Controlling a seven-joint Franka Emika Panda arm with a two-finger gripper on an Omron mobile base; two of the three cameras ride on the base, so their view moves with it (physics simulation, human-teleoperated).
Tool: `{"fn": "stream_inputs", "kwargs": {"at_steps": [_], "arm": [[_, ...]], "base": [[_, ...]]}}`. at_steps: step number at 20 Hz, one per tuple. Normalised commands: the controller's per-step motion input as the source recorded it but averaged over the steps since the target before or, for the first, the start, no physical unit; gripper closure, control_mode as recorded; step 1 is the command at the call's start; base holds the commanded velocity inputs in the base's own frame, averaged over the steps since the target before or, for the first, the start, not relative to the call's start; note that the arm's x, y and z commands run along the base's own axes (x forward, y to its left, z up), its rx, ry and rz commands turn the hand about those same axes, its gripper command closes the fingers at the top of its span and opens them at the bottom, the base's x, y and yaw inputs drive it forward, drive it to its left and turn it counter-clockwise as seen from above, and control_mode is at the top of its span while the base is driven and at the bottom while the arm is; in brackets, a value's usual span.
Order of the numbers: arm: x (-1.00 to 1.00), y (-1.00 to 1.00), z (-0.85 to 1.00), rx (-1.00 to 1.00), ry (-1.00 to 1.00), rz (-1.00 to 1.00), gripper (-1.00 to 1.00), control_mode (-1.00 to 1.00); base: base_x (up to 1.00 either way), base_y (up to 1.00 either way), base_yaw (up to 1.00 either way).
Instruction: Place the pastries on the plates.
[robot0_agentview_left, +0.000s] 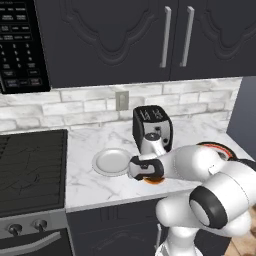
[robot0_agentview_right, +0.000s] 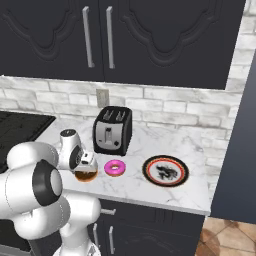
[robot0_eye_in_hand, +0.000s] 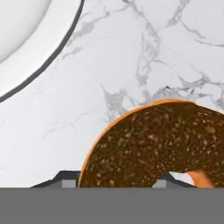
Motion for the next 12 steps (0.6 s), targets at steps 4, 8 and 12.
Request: {"fn": "stream_inputs", "kwargs": {"at_steps": [4, 8, 12], "arm": [[0.00, 0.05, 0.26, 0.00, -0.01, 0.00, 1.00, -1.00], [0.00, 0.10, 0.97, 0.02, -0.08, 0.00, 1.00, -1.00], [0.08, 0.46, 0.54, 0.00, -0.01, 0.00, 1.00, -1.00]], "base": [[0.00, 0.00, 0.00], [0.00, 0.00, 0.00], [0.00, 0.00, 0.00]]}}
